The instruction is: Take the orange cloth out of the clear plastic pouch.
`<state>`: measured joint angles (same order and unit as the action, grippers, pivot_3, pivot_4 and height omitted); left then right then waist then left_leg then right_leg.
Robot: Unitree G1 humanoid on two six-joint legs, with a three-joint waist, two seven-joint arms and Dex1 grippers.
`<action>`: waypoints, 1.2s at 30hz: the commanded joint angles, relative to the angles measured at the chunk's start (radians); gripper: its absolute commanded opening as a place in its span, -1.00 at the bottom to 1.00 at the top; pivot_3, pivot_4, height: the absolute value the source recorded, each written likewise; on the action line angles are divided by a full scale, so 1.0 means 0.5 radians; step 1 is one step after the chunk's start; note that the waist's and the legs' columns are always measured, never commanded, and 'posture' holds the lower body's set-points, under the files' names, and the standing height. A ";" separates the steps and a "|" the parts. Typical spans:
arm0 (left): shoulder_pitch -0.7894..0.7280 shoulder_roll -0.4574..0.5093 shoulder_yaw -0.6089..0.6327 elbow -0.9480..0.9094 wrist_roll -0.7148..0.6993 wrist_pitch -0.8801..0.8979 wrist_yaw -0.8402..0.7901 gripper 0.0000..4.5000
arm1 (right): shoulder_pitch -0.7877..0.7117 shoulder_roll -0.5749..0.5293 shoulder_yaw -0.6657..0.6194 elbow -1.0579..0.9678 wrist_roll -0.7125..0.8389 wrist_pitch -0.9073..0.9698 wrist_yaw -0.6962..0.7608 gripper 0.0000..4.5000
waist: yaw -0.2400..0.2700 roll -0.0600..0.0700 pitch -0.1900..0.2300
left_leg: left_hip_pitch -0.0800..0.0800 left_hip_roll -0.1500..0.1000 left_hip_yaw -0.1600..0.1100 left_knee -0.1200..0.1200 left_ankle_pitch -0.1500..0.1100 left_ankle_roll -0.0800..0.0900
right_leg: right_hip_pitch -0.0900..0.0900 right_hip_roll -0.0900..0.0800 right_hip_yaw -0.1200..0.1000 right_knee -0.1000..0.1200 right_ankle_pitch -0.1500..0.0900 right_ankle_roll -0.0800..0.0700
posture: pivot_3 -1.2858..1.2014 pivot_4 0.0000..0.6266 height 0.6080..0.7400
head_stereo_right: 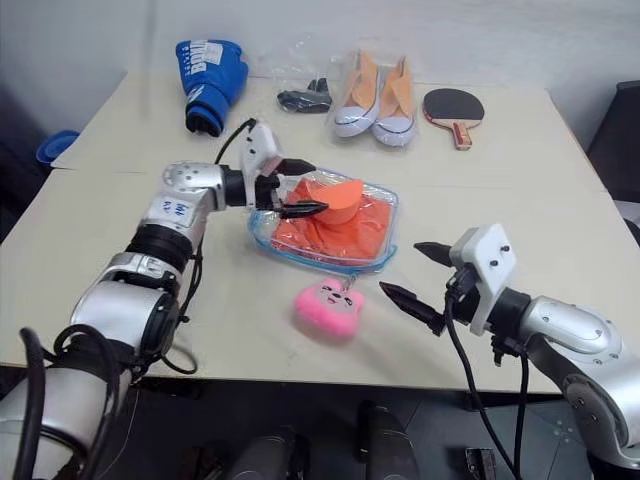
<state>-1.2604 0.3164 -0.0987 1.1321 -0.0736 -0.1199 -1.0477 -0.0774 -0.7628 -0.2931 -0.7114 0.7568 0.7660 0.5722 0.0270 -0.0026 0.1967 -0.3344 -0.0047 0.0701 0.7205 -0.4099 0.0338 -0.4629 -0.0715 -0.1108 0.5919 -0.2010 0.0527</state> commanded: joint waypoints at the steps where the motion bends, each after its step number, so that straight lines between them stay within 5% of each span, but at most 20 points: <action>1: -0.110 -0.068 0.003 0.138 0.071 -0.077 0.033 0.98 | 0.001 -0.025 -0.119 -0.092 0.063 -0.005 -0.033 1.00 | 0.000 0.000 0.000 | 0.000 0.000 0.000 0.000 0.000 0.001 | 0.000 0.000 0.000 0.000 0.000 0.000 | 0.03 -0.52 1.00; 9: -0.147 -0.183 -0.011 0.289 0.242 -0.121 0.202 0.98 | -0.023 -0.036 -0.170 -0.105 0.114 -0.002 -0.088 1.00 | 0.000 0.000 0.000 | 0.000 0.000 -0.001 0.000 -0.001 0.004 | 0.000 -0.001 0.001 0.000 0.001 0.001 | 0.03 -0.52 1.00; 12: -0.153 -0.208 0.002 0.307 0.275 -0.128 0.254 0.70 | -0.020 -0.045 -0.170 -0.111 0.121 -0.005 -0.099 1.00 | 0.006 0.000 0.000 | 0.000 -0.002 -0.002 0.000 -0.001 0.006 | 0.000 -0.003 0.001 0.000 0.001 0.002 | 0.03 -0.52 1.00; 22: -0.113 -0.201 -0.009 0.296 0.360 -0.143 0.231 -0.68 | -0.071 -0.067 -0.163 -0.079 0.140 -0.008 -0.106 1.00 | 0.005 -0.001 0.000 | -0.001 -0.003 -0.001 0.000 -0.001 0.008 | 0.000 -0.005 0.001 -0.002 0.002 0.004 | 0.03 -0.52 1.00; 29: -0.102 -0.167 0.021 0.269 0.347 -0.179 0.204 -0.68 | -0.117 -0.076 -0.103 -0.022 0.098 -0.033 -0.059 1.00 | 0.003 -0.001 0.000 | -0.001 -0.003 -0.001 0.000 -0.001 0.008 | 0.000 -0.005 0.001 -0.001 0.002 0.004 | 0.03 -0.52 1.00; 36: -0.148 -0.118 0.083 0.245 0.302 -0.240 0.122 0.12 | -0.141 -0.063 -0.057 0.013 0.057 -0.053 -0.031 1.00 | 0.000 -0.001 0.000 | -0.001 -0.002 -0.001 0.000 -0.001 0.008 | 0.000 -0.004 0.001 -0.002 0.002 0.004 | 0.03 -0.52 1.00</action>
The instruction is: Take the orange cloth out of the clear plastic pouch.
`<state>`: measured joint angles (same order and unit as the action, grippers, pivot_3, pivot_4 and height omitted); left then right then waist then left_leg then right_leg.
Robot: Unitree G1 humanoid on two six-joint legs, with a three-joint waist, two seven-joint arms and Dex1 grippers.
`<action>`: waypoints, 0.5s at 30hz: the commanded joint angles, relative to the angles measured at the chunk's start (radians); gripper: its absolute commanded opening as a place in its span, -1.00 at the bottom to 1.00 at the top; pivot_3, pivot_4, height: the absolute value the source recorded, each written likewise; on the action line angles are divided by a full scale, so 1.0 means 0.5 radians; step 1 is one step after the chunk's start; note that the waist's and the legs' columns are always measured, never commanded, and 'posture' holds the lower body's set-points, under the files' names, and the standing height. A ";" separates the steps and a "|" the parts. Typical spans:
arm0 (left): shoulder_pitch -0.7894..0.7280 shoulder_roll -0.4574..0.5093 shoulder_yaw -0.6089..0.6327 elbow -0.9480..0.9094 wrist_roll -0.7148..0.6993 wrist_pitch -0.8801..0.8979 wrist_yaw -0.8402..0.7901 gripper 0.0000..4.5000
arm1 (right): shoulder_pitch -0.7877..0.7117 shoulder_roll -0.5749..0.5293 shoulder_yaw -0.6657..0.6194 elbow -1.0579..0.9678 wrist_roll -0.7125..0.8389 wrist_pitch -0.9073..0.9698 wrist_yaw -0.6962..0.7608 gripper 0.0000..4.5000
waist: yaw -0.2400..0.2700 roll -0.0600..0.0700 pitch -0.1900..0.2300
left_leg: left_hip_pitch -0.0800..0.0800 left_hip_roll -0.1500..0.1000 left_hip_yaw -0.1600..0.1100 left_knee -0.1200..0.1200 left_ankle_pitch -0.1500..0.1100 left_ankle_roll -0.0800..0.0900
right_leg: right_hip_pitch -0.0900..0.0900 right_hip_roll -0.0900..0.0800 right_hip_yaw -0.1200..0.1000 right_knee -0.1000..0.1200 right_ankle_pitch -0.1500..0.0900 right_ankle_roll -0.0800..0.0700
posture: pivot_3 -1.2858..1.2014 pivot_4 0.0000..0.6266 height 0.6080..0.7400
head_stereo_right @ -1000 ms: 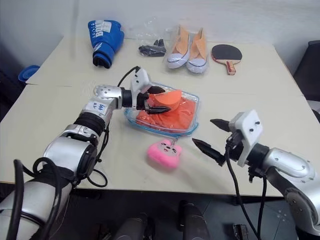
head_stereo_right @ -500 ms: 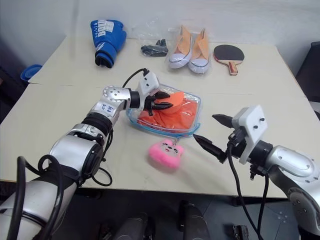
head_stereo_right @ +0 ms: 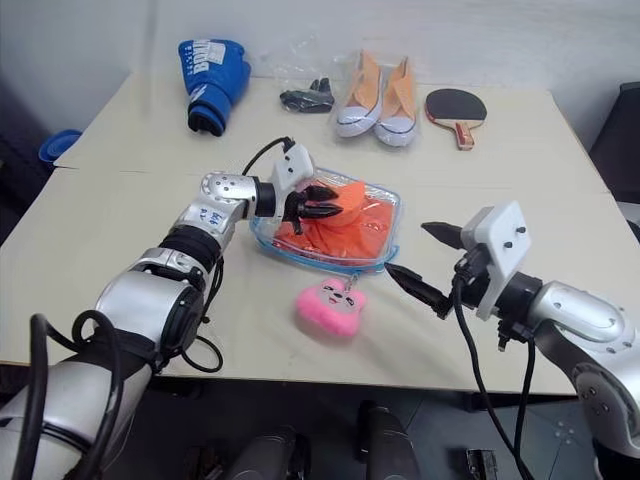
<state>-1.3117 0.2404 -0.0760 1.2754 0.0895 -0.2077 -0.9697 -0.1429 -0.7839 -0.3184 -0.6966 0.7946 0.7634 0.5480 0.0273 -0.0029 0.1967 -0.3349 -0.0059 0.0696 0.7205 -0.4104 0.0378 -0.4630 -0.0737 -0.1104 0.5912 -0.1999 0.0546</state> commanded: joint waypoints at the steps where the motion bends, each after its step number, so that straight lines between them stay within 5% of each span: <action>1: -0.051 0.045 0.043 -0.040 -0.025 -0.072 -0.033 0.26 | -0.002 -0.018 -0.005 -0.022 -0.020 -0.048 0.021 1.00 | 0.000 0.000 0.000 | 0.000 0.000 0.000 0.000 0.000 0.000 | 0.000 0.000 0.000 0.000 0.000 0.000 | 0.03 -0.52 1.00; 6: -0.053 0.102 0.020 -0.009 0.048 -0.124 0.108 0.97 | 0.038 -0.027 -0.043 -0.051 -0.012 -0.035 0.032 1.00 | 0.001 0.000 0.000 | 0.000 0.000 0.000 0.000 0.000 0.000 | 0.000 0.000 0.000 0.000 0.000 0.000 | 0.03 -0.52 1.00; 15: -0.016 -0.004 -0.030 0.048 0.136 -0.141 0.221 0.99 | 0.081 -0.038 -0.088 -0.056 -0.033 -0.034 0.018 1.00 | 0.007 0.000 0.000 | -0.001 -0.001 0.000 0.000 0.000 0.001 | 0.000 -0.001 0.000 0.000 0.001 0.001 | 0.03 -0.52 1.00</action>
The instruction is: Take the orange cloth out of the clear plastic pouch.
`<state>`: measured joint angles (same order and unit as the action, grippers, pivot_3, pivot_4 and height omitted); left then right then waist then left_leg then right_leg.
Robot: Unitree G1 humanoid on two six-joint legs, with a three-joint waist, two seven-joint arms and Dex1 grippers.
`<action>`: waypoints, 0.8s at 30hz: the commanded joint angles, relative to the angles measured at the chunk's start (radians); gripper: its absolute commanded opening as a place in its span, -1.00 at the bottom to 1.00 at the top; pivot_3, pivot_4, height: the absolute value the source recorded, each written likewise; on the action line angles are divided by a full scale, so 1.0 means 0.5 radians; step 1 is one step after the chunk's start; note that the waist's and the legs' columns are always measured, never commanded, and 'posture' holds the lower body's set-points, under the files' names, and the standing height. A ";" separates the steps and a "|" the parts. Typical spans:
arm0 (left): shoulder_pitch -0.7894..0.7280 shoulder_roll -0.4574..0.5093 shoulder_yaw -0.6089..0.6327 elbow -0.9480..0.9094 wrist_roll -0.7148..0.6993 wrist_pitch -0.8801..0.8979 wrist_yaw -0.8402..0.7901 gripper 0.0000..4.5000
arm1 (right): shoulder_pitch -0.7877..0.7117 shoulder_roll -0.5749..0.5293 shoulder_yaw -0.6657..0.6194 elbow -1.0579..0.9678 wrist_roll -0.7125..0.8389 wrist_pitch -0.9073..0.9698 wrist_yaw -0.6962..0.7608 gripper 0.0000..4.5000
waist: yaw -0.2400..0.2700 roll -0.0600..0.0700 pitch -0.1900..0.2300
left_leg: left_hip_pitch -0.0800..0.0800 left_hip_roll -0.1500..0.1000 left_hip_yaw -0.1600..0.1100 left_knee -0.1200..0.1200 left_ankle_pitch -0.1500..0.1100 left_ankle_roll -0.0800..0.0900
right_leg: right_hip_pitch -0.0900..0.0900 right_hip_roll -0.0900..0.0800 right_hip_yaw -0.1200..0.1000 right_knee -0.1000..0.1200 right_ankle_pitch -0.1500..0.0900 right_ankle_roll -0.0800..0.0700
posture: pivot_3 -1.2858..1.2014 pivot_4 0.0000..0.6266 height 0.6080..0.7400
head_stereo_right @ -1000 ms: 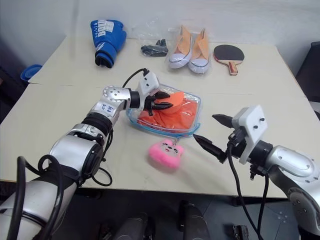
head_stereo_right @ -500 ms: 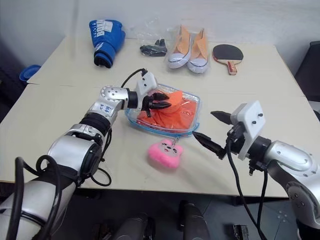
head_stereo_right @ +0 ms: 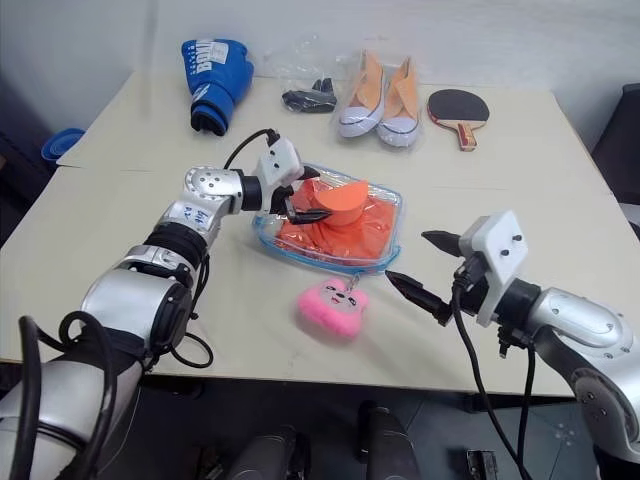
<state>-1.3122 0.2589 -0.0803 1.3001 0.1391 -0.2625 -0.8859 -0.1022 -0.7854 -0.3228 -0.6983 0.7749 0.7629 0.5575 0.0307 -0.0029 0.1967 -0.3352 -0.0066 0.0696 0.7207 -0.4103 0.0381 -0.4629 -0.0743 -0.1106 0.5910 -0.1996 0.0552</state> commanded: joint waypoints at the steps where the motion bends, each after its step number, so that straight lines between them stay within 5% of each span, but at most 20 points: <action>1: -0.012 -0.053 -0.032 0.007 0.053 -0.033 0.076 0.99 | -0.001 -0.035 -0.083 -0.057 0.010 -0.029 -0.005 1.00 | -0.002 0.000 0.000 | 0.000 0.000 0.000 0.000 0.000 0.000 | 0.000 0.000 0.000 0.000 0.000 0.000 | 0.03 -0.52 1.00; 8: -0.005 -0.117 -0.057 0.036 0.107 0.001 0.136 0.99 | 0.039 -0.030 -0.126 -0.107 0.023 -0.008 -0.047 1.00 | -0.004 0.000 0.000 | 0.000 0.000 0.000 0.000 0.000 0.000 | 0.000 0.000 0.000 0.000 0.000 0.000 | 0.03 -0.52 1.00; 16: 0.020 -0.092 -0.032 0.027 0.098 -0.002 0.084 0.04 | 0.057 -0.026 -0.134 -0.123 0.039 -0.004 -0.073 1.00 | -0.005 0.000 0.000 | 0.001 0.000 0.001 0.000 0.000 0.000 | 0.000 0.000 0.001 0.000 0.000 0.000 | 0.03 -0.52 1.00; 24: 0.048 0.109 0.166 -0.122 -0.110 -0.023 -0.050 0.04 | -0.040 -0.035 -0.039 -0.068 0.031 -0.008 -0.023 1.00 | -0.016 0.000 0.000 | 0.001 0.002 0.002 -0.001 0.000 0.000 | -0.001 0.001 0.002 0.001 0.000 0.000 | 0.03 -0.52 1.00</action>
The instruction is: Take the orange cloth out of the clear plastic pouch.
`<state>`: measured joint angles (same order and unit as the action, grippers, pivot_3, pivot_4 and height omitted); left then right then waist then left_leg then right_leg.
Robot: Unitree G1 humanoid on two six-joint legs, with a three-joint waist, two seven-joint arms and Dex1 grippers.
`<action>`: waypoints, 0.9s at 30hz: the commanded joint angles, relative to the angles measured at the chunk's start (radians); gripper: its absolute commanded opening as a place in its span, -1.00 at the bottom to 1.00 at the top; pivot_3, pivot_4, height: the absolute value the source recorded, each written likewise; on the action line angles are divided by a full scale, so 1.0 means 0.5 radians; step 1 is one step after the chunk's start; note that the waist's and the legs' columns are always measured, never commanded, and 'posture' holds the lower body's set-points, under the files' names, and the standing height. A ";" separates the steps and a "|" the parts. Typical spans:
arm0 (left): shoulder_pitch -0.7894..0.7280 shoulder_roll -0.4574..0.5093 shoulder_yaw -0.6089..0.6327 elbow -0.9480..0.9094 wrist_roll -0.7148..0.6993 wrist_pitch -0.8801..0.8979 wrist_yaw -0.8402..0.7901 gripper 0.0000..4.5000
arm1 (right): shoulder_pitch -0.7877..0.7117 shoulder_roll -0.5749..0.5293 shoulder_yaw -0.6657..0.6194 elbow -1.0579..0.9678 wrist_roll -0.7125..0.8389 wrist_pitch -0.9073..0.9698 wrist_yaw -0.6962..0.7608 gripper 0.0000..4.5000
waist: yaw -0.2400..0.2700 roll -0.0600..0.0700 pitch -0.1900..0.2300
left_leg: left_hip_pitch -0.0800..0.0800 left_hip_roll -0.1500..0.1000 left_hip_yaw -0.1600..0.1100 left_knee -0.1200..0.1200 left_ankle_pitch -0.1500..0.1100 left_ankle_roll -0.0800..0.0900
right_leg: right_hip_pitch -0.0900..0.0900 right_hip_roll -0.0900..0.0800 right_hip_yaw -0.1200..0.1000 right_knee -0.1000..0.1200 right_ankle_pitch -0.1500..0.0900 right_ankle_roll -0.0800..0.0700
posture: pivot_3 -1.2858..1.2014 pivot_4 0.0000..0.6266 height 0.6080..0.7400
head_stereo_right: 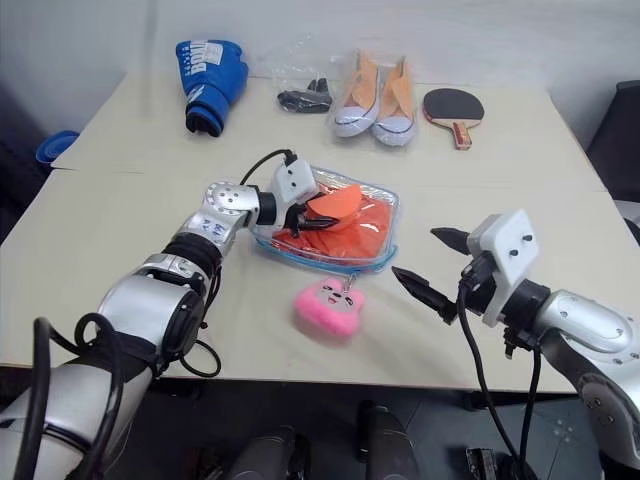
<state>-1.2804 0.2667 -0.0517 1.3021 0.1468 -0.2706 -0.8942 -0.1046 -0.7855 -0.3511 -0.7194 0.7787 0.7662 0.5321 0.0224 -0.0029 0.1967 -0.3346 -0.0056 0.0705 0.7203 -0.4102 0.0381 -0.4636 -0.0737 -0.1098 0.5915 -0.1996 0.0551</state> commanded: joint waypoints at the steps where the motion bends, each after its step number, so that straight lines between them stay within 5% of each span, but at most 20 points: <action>1: -0.004 0.155 0.156 -0.165 -0.168 0.022 -0.025 0.04 | -0.052 -0.037 0.036 -0.017 0.027 -0.016 0.045 1.00 | -0.001 0.000 0.000 | 0.000 0.000 0.000 0.000 0.000 0.000 | 0.000 0.000 0.000 0.000 0.000 0.000 | 0.03 -0.52 1.00; 11: 0.752 0.988 0.501 -0.889 -0.400 0.499 0.047 0.04 | -0.118 -0.143 0.175 0.004 0.220 -0.005 0.428 1.00 | -0.024 0.000 0.000 | 0.000 0.001 -0.001 0.000 0.000 -0.001 | -0.001 -0.009 0.001 0.000 0.000 0.000 | 0.03 -0.52 1.00; 16: 1.301 1.175 0.641 -1.318 -0.502 0.678 0.053 0.04 | -0.221 -0.166 0.327 0.080 0.202 -0.021 0.565 1.00 | 0.005 -0.003 -0.002 | -0.002 0.001 -0.008 0.004 0.000 -0.001 | 0.001 -0.015 0.007 -0.001 0.000 0.000 | 0.03 -0.52 1.00; 23: 1.588 1.180 0.742 -1.584 -0.571 0.827 0.227 0.99 | -0.379 -0.123 0.491 0.223 0.114 -0.055 0.633 1.00 | 0.013 -0.006 -0.004 | -0.002 0.000 -0.013 0.004 -0.001 -0.001 | 0.003 -0.020 0.007 -0.002 0.000 -0.001 | 0.03 -0.52 1.00; 27: 1.711 1.220 0.806 -1.719 -0.593 0.895 0.293 0.99 | -0.393 -0.129 0.497 0.256 0.095 -0.068 0.672 1.00 | -0.001 -0.006 -0.004 | -0.002 0.001 -0.011 0.003 -0.001 -0.002 | 0.002 -0.018 0.008 -0.002 0.000 -0.001 | 0.03 -0.52 1.00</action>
<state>-0.4378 0.8455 0.3070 0.4872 -0.1255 0.1661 -0.7649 -0.2931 -0.8495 -0.0862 -0.5820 0.8237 0.7584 0.8535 0.0219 -0.0059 0.1949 -0.3355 -0.0049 0.0654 0.7216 -0.4109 0.0367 -0.4628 -0.0823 -0.1058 0.5905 -0.1998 0.0547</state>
